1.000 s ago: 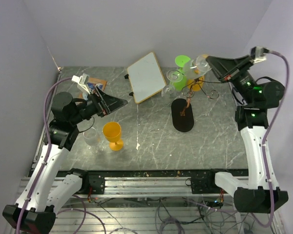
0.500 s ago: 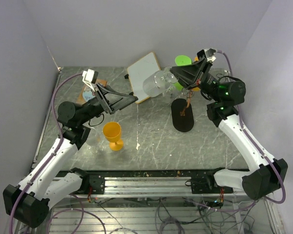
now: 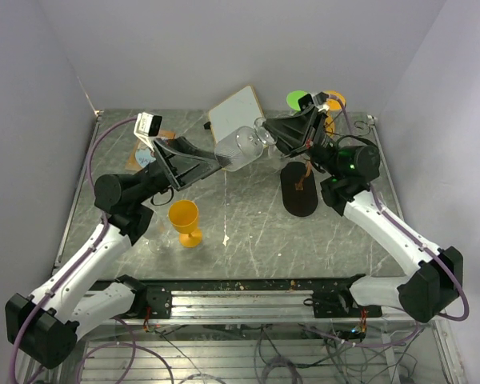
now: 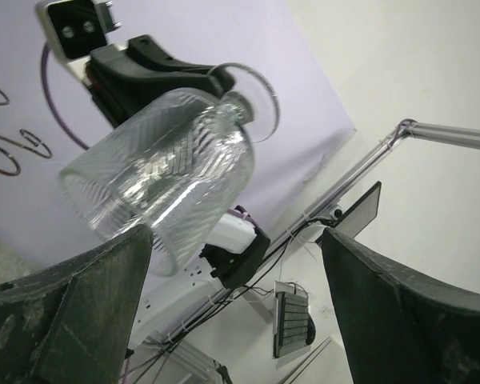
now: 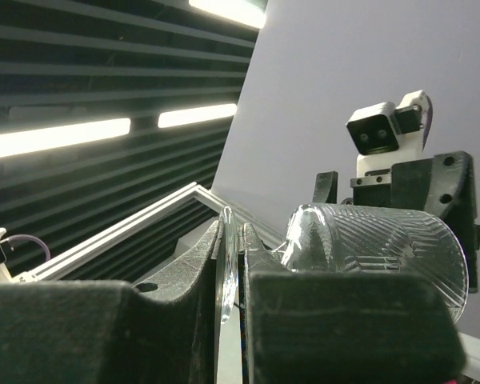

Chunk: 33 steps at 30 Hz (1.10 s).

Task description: Take the wine glass off the wine glass rack

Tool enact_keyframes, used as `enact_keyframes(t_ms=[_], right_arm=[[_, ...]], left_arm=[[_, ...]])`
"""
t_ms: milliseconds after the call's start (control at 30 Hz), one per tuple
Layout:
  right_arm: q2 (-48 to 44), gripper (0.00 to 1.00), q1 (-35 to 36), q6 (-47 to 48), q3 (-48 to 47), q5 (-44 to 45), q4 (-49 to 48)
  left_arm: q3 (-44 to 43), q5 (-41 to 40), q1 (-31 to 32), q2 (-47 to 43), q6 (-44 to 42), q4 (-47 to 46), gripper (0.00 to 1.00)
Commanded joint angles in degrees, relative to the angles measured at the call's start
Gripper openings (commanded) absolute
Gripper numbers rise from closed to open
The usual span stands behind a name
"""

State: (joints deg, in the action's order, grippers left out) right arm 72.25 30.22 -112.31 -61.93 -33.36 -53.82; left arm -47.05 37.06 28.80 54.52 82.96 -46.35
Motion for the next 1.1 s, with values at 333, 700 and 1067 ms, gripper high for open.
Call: enact_keyframes(t_ms=[333, 700, 1067], right_arm=[[-1.4, 0.00, 1.6, -3.6, 4.2, 9.0, -9.7], [-6.0, 0.07, 1.7, 4.8, 7.3, 11.7, -2.0], [-17.0, 0.53, 1.6, 25.0, 9.5, 21.3, 19.4]], left_arm=[[-2.4, -2.7, 4.0, 5.5, 7.6, -21.0, 0.64], [-3.8, -4.4, 7.2, 9.1, 9.3, -27.2, 0.22], [-2.2, -5.8, 8.1, 1.9, 2.1, -12.3, 0.07]])
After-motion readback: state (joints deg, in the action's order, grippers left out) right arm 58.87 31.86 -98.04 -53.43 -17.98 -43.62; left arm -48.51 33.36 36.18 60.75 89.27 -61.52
